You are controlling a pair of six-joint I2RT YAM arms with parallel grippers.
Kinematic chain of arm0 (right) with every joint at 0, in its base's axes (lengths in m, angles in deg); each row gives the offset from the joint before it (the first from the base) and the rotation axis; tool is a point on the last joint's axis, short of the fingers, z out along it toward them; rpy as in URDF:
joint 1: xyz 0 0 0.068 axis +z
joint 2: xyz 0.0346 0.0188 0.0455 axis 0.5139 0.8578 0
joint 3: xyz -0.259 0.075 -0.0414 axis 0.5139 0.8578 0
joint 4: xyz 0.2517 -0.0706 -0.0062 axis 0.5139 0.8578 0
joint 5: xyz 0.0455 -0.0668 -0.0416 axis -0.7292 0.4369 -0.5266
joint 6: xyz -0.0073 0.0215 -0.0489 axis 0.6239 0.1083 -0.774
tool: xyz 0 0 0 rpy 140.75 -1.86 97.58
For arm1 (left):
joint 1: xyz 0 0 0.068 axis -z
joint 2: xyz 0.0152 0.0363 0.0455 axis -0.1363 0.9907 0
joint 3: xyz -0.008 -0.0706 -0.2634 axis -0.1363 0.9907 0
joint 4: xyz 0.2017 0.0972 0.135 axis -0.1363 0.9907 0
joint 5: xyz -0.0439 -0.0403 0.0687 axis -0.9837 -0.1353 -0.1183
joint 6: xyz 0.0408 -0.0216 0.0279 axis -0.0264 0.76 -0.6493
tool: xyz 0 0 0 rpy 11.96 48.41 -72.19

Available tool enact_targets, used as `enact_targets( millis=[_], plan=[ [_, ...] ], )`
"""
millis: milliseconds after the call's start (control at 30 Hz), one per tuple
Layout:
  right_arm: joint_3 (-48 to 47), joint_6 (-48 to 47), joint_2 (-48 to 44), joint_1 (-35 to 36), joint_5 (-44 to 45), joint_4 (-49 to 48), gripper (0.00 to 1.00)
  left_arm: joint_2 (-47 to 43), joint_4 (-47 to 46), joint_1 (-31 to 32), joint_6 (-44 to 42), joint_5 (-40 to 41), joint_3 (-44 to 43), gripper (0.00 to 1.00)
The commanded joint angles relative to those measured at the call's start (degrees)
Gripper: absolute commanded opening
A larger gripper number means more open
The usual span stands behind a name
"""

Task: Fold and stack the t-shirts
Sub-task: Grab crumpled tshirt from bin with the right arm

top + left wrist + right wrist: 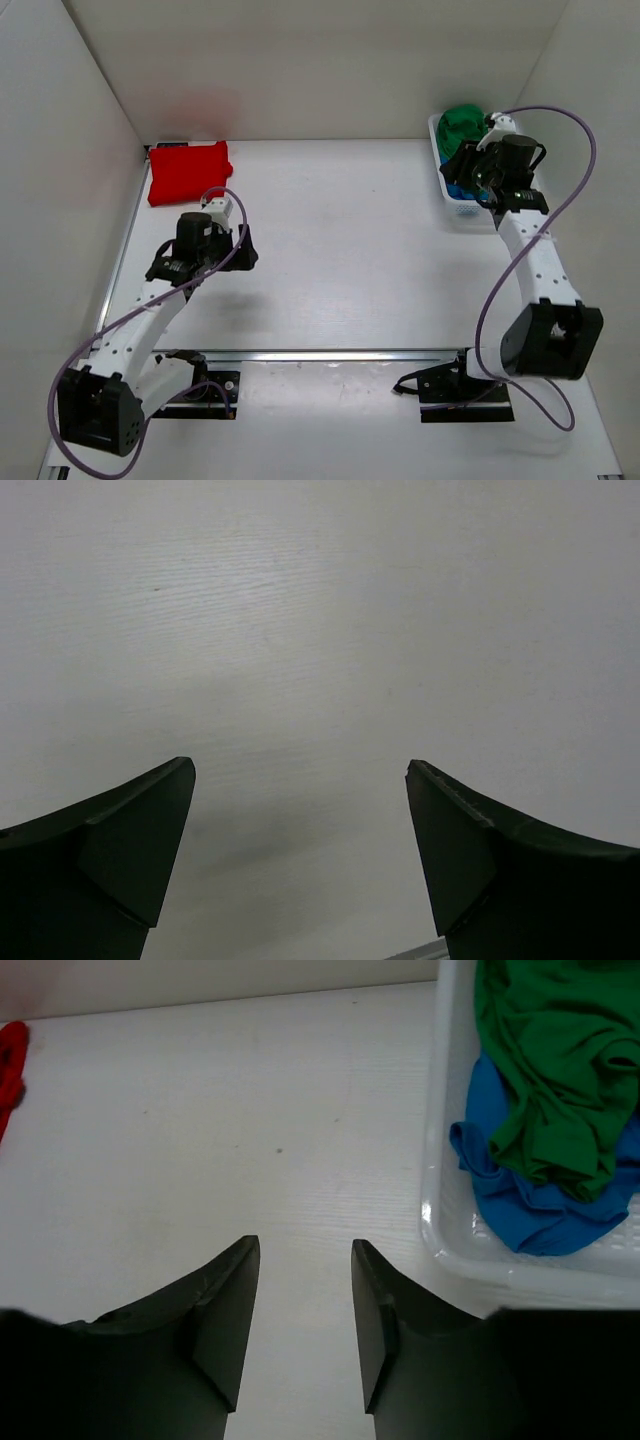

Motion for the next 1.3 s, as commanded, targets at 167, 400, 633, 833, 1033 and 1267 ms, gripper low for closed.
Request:
enact_targets(
  millis=[167, 400, 633, 833, 1033, 1267],
  plan=[
    [-9.8, -0.7, 19.0, -5.1, 9.1, -11.4, 0.79, -9.1, -4.3, -1.4, -3.7, -5.5, 2.6, 0.41],
    [-30.3, 0.2, 39.4, -8.2, 11.6, -5.4, 0.78, -7.7, -4.6, -1.2, -5.0, -4.4, 2.1, 0.69],
    [-58.5, 2.7, 60.3, -8.9, 15.3, 10.0, 0.75, -5.3, -5.6, -2.2, -6.1, -3.7, 2.3, 0.82],
    [-80.8, 4.9, 74.5, -9.0, 15.1, 25.0, 0.68, -4.9, -6.4, -3.3, -5.6, -4.0, 2.5, 0.83],
    [-81.6, 7.2, 73.7, -10.5, 7.9, 27.8, 0.0, -6.0, -7.1, -3.2, -5.8, -4.1, 3.4, 0.72],
    [-88.0, 1.4, 62.9, -6.4, 15.2, 29.1, 0.0, -8.7, -7.8, -2.7, -5.0, -5.0, 4.0, 0.45]
  ],
)
